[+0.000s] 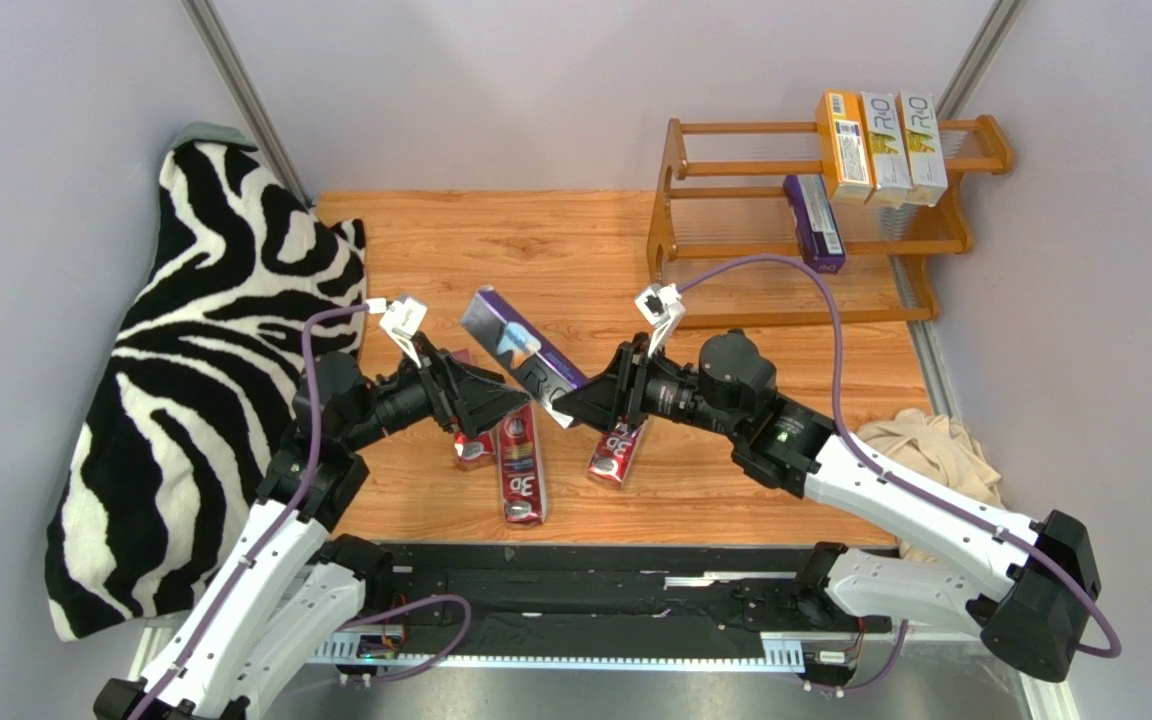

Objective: Place and organize the toothpastes onto the shelf
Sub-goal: Pick up the toothpaste from the center of the board, then place the toothpaste on the shelf.

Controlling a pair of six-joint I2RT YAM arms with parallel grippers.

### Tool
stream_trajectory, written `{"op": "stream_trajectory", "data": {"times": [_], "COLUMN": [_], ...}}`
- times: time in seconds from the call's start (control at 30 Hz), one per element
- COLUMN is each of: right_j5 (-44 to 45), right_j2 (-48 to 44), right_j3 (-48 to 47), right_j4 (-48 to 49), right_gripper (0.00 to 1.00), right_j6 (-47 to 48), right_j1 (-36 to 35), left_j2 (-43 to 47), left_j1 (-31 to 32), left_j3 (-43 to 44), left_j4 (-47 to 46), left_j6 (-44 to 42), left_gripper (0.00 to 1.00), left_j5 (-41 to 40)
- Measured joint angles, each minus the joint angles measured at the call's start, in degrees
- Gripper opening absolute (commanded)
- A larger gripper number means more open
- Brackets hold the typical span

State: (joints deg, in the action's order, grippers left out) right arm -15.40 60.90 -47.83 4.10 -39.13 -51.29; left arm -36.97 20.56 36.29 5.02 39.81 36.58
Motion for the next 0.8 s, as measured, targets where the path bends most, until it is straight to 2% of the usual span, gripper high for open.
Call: {"op": "stream_trajectory", "data": {"times": [0.17,0.37,0.47,0.57,0.7,0.8], "right_j5": [-7.3,-12.7,-13.2,-13.5,-14.5,-15.8], "right_j2": [0.0,0.8,1.5,1.5,1.5,1.5], "right_j3": [1.2,3.0,3.6,4.0,4.5,5.5], "right_j4": [4.3,11.2,11.9,12.6,14.3,16.7], "right_gripper": [0.25,0.25,0.26,0.26,0.26,0.26], "right_j6": [-1.8,-5.2,-5.8,-6.0,-6.3,-7.0], "right_j1": [0.0,0.7,1.0,1.1,1.1,1.1], "left_j2": [0.9,0.3,0.1,0.1,1.5,3.2], "left_j1": [0.0,0.0,0.0,0.0,0.0,0.0], "left_j3": [-0.3,-5.7,-7.9,-9.2,-11.9,-14.6], "left_j4": [-7.2,-18.7,-22.1,-25.2,-31.0,-35.3], "left_j6": [1.6,6.9,9.9,12.0,15.0,17.1], "left_gripper": [0.98,0.88,0.79,0.75,0.70,0.70], "left_j5": [2.0,4.0,4.4,4.7,4.7,4.7]}}
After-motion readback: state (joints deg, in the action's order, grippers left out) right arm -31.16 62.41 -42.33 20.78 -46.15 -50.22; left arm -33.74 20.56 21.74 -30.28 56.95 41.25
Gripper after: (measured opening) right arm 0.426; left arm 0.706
